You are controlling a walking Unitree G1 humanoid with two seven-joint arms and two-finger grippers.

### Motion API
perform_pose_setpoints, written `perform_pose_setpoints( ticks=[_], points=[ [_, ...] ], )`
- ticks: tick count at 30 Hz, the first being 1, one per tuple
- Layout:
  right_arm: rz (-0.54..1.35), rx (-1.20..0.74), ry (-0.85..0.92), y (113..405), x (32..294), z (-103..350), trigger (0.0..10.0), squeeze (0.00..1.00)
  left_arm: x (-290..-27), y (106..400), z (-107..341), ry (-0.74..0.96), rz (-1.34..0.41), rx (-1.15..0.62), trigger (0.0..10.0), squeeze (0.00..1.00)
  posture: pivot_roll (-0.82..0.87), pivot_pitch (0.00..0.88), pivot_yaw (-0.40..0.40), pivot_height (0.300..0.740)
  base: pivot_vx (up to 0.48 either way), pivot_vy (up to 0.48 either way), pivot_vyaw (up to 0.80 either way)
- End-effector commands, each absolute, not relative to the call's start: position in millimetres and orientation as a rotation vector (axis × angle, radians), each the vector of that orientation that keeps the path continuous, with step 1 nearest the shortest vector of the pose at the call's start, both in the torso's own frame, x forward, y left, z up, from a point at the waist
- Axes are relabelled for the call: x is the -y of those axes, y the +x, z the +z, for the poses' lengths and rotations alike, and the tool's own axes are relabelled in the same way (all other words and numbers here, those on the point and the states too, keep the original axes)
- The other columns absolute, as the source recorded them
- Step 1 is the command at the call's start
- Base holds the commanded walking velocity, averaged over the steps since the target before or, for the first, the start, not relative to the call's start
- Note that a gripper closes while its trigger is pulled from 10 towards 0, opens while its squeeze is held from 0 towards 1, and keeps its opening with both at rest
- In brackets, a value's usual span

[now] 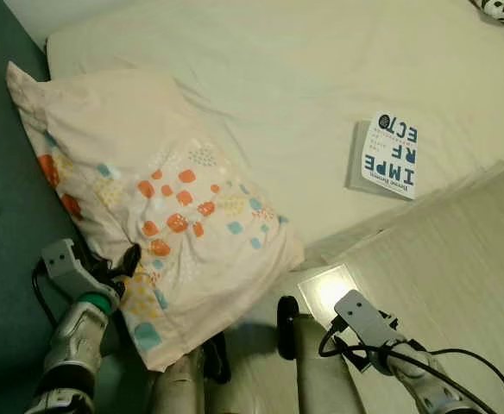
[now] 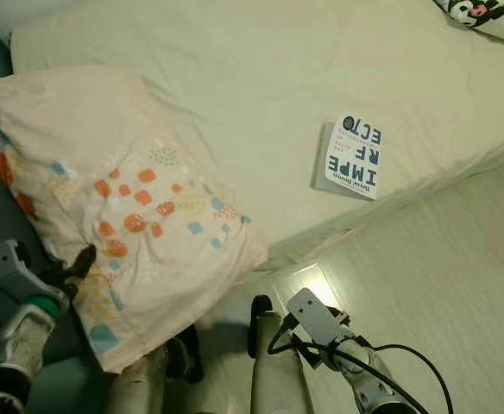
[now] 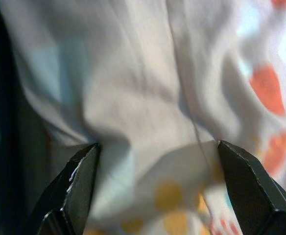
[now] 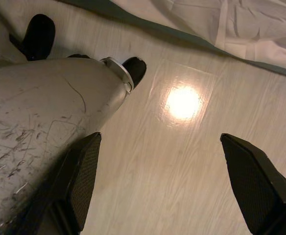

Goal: Clean up the room

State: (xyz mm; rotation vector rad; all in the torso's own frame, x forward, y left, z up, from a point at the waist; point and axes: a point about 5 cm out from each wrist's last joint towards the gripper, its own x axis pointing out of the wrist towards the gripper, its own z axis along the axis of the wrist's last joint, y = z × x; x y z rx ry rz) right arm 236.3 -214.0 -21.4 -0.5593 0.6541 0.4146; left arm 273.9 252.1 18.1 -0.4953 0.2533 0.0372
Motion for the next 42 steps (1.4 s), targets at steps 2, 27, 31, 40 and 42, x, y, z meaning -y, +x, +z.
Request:
perform_pose_setpoints(
  ticks=[2,27,31,40,42],
  points=[
    [0.431,-0.720,-0.542,218.9,216.1,-33.5,10.0,0.00,-235.4,250.4,-10.3,-0.546,-0.028,-0.369,10.0,0.00,-0.21,0.417,0.097,0.740,0.000,0.000,0.00],
    [0.426,-0.697,-0.568,216.4,232.0,-21.4,10.0,0.00,-133.2,274.2,-4.8,-0.712,-0.289,-0.343,0.0,0.00,-0.26,0.448,0.068,0.740,0.000,0.000,0.00],
    [0.418,-0.692,-0.569,217.7,232.5,-20.0,10.0,0.00,-127.5,282.1,2.8,-0.686,-0.298,-0.313,0.0,0.00,-0.25,0.448,0.071,0.740,0.000,0.000,0.00],
    [0.405,-0.675,-0.566,222.2,229.8,-17.3,10.0,0.00,-132.5,310.3,35.6,-0.437,-0.278,-0.192,0.0,0.00,-0.24,0.446,0.079,0.740,0.000,0.000,0.00],
    [0.400,-0.670,-0.567,223.9,229.1,-16.8,10.0,0.00,-131.5,317.8,47.7,-0.323,-0.281,-0.148,0.0,0.00,-0.23,0.442,0.082,0.740,0.000,0.000,0.00]
  ],
)
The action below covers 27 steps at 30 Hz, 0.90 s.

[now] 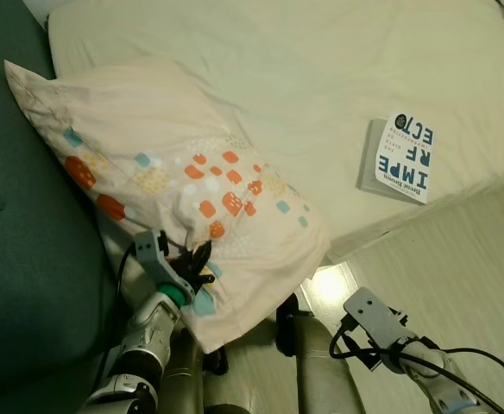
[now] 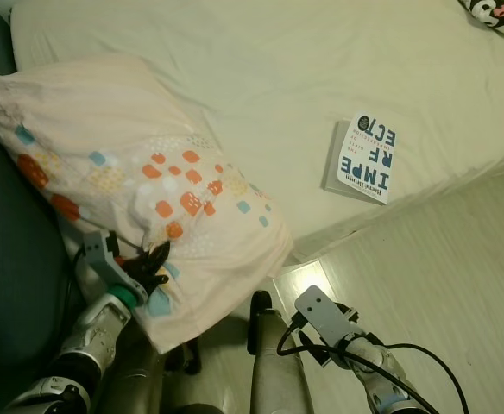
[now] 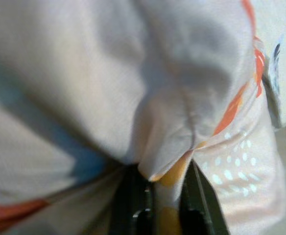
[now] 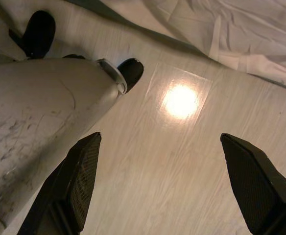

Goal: Clean up the room

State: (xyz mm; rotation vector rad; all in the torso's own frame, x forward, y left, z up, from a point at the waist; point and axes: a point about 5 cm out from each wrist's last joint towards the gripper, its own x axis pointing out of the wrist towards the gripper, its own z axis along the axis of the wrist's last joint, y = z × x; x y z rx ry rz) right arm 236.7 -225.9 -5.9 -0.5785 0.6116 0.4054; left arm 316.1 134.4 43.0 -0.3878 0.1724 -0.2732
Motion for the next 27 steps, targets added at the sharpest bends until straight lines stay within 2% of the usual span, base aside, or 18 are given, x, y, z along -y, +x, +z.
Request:
perform_pose_setpoints(
  ticks=[1,3,11,15,19,21,27],
  points=[
    [0.400,-0.670,-0.567,223.9,229.1,-16.8,10.0,0.00,-131.5,317.8,47.7,-0.323,-0.281,-0.148,0.0,0.00,-0.23,0.442,0.082,0.740,0.000,0.000,0.00],
    [0.391,-0.661,-0.568,226.9,227.4,-15.7,10.0,0.00,-128.5,328.3,66.8,-0.153,-0.281,-0.075,0.0,0.00,-0.23,0.439,0.085,0.740,0.000,0.000,0.00],
    [0.371,-0.645,-0.571,231.3,226.2,-14.0,10.0,0.00,-122.6,344.7,108.7,0.119,-0.274,0.094,0.0,0.00,-0.22,0.432,0.091,0.740,0.000,0.000,0.00],
    [0.366,-0.643,-0.572,232.4,226.5,-13.4,10.0,0.00,-121.3,346.4,116.0,0.158,-0.270,0.130,0.0,0.00,-0.22,0.430,0.093,0.740,0.000,0.000,0.00],
    [0.344,-0.634,-0.573,235.7,228.2,-11.4,10.0,0.00,-117.8,353.3,144.2,0.207,-0.248,0.253,0.0,0.00,-0.22,0.427,0.095,0.740,0.000,0.000,0.00],
    [0.335,-0.631,-0.573,236.2,228.7,-10.9,10.0,0.00,-125.5,359.1,167.7,0.242,-0.214,0.340,0.0,0.00,-0.22,0.428,0.095,0.740,0.000,0.000,0.00],
    [0.328,-0.631,-0.578,236.8,230.2,-10.6,10.0,0.00,-132.3,364.0,191.4,0.266,-0.187,0.419,0.0,0.00,-0.21,0.428,0.094,0.740,0.000,0.000,0.00]
  ],
)
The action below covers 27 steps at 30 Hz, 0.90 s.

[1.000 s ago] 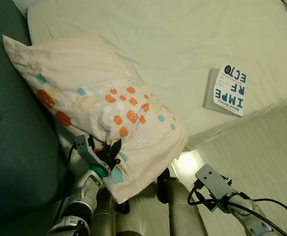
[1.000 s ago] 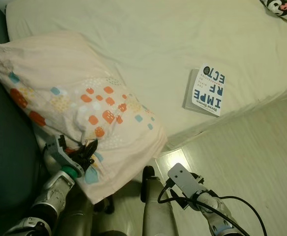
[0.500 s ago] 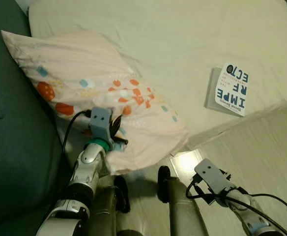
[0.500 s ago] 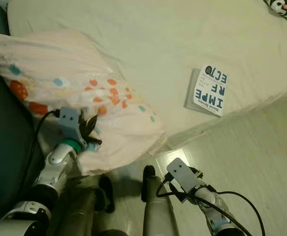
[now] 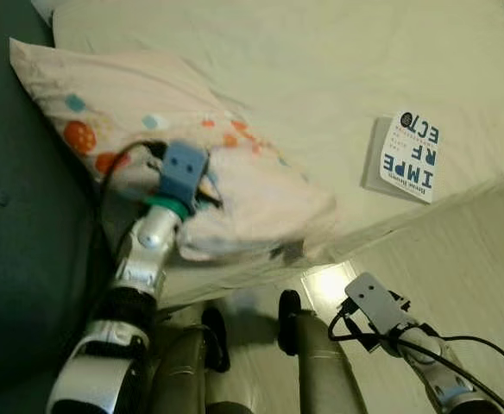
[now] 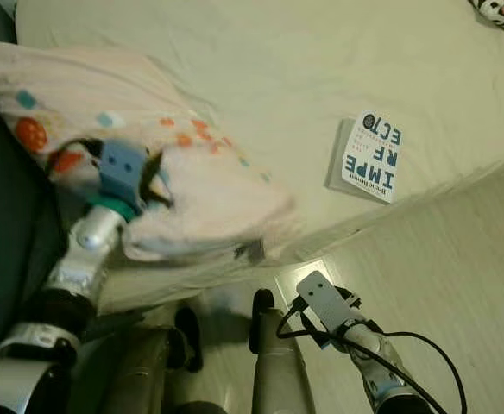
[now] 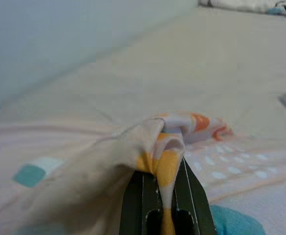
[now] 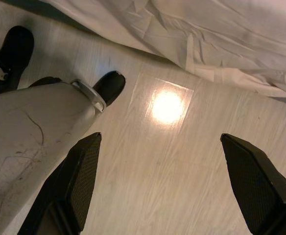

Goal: Clean up the room

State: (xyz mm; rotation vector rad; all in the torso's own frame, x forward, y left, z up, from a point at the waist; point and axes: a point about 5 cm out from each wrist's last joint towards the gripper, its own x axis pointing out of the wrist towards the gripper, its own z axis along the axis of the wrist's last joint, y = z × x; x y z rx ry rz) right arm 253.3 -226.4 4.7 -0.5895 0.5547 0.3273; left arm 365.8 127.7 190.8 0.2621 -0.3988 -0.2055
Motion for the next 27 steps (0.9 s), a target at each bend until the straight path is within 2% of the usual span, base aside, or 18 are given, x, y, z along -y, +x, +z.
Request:
perform_pose_setpoints(
  ticks=[1,2,5,6,8,12,15,17,18,19,20,22,27],
  points=[
    [0.324,-0.632,-0.580,237.6,231.1,-10.6,10.0,0.00,-124.1,364.3,202.3,0.272,-0.219,0.460,0.0,0.00,-0.21,0.426,0.096,0.740,0.000,0.000,0.00],
    [0.324,-0.632,-0.580,237.6,231.1,-10.6,10.0,0.00,-124.1,364.3,202.3,0.272,-0.219,0.460,0.0,0.00,-0.21,0.426,0.096,0.740,0.000,0.000,0.00],
    [0.316,-0.628,-0.581,241.0,230.5,-9.9,10.0,0.00,-83.5,357.2,222.6,0.269,-0.374,0.557,0.0,0.00,-0.21,0.422,0.096,0.740,0.000,0.000,0.00],
    [0.316,-0.628,-0.581,241.0,230.5,-9.9,10.0,0.00,-83.5,357.2,222.6,0.269,-0.374,0.557,0.0,0.00,-0.21,0.422,0.096,0.740,0.000,0.000,0.00],
    [0.313,-0.622,-0.580,242.4,229.5,-9.3,10.0,0.00,-59.6,349.1,225.5,0.270,-0.455,0.596,0.0,0.00,-0.21,0.421,0.094,0.740,0.000,0.000,0.00],
    [0.309,-0.619,-0.581,242.9,229.4,-9.4,10.0,0.00,-46.7,343.6,215.1,0.323,-0.502,0.596,0.0,0.00,-0.21,0.418,0.093,0.740,0.000,0.000,0.00],
    [0.308,-0.617,-0.581,243.4,229.1,-9.2,10.0,0.00,-47.9,343.9,204.0,0.401,-0.508,0.579,0.0,0.00,-0.21,0.416,0.095,0.740,0.000,0.000,0.00],
    [0.301,-0.609,-0.581,245.9,229.1,-7.5,10.0,0.00,-73.8,353.2,170.1,0.781,-0.425,0.512,0.0,0.00,-0.21,0.413,0.096,0.740,0.000,0.000,0.00],
    [0.301,-0.609,-0.581,245.9,229.1,-7.5,10.0,0.00,-73.8,353.2,170.1,0.781,-0.425,0.512,0.0,0.00,-0.21,0.413,0.096,0.740,0.000,0.000,0.00],
    [0.299,-0.607,-0.581,246.7,229.2,-6.9,10.0,0.00,-86.9,356.9,162.3,0.902,-0.385,0.498,0.0,0.00,-0.21,0.413,0.096,0.740,0.000,0.000,0.00],
    [0.299,-0.607,-0.581,246.7,229.2,-6.9,10.0,0.00,-86.9,356.9,162.3,0.902,-0.385,0.498,0.0,0.00,-0.21,0.413,0.096,0.740,0.000,0.000,0.00],
    [0.296,-0.604,-0.582,247.8,229.9,-6.3,10.0,0.00,-97.5,364.9,166.4,1.010,-0.328,0.506,0.0,0.00,-0.22,0.404,0.096,0.740,0.000,0.000,0.00],
    [0.290,-0.607,-0.584,247.0,231.5,-7.6,10.0,0.00,-90.8,374.5,186.3,0.971,-0.309,0.527,0.0,0.00,-0.22,0.395,0.101,0.740,0.000,0.000,0.00]
  ],
)
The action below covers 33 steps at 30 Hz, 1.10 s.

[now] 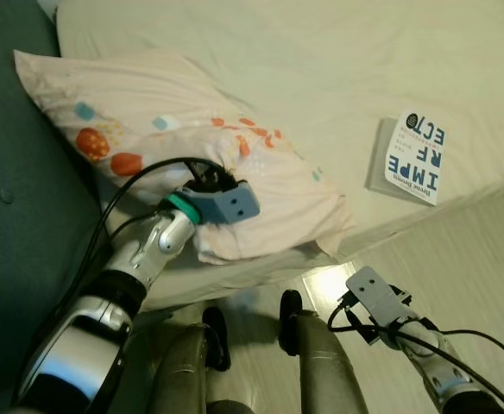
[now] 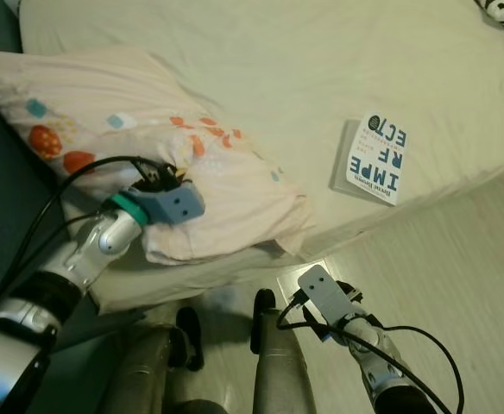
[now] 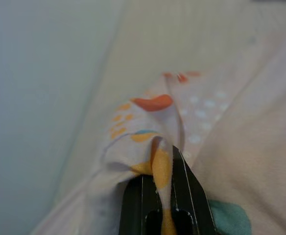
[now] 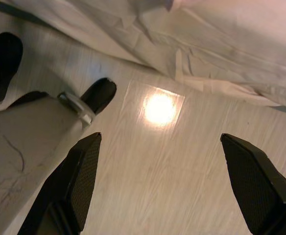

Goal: Clean up the room

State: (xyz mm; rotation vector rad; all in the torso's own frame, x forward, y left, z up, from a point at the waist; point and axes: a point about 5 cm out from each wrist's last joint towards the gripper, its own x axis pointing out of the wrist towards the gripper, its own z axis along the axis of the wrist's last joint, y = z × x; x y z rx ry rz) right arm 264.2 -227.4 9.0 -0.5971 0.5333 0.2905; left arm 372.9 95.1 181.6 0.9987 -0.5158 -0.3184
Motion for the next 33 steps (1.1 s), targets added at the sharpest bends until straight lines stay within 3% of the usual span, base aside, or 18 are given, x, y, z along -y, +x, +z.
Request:
perform_pose_setpoints(
  ticks=[1,9,13,20,26,33],
  points=[
    [0.290,-0.607,-0.584,247.0,231.5,-7.6,10.0,0.00,-90.8,374.5,186.3,0.971,-0.309,0.527,0.0,0.00,-0.22,0.395,0.101,0.740,0.000,0.000,0.00],
    [0.256,-0.630,-0.589,240.4,241.5,-11.4,10.0,0.00,-68.1,385.9,223.9,1.023,-0.294,0.679,0.0,0.00,-0.23,0.383,0.114,0.740,0.000,0.000,0.00],
    [0.251,-0.626,-0.588,240.6,242.4,-10.9,10.0,0.00,-74.3,389.8,228.4,1.081,-0.273,0.692,0.0,0.00,-0.24,0.384,0.116,0.740,0.000,0.000,0.00],
    [0.243,-0.620,-0.588,240.9,243.7,-9.7,10.0,0.00,-114.7,399.2,227.5,1.241,-0.171,0.621,0.0,0.00,-0.24,0.395,0.120,0.740,0.000,0.000,0.00],
    [0.235,-0.618,-0.587,240.0,245.3,-9.6,10.0,0.00,-175.4,403.3,219.2,1.393,-0.052,0.445,0.0,0.00,-0.23,0.401,0.123,0.740,0.000,0.000,0.00],
    [0.230,-0.615,-0.586,240.7,245.4,-9.0,10.0,0.00,-197.2,401.3,216.9,1.441,-0.009,0.399,0.0,0.00,-0.24,0.401,0.122,0.740,0.000,0.000,0.00]
  ],
)
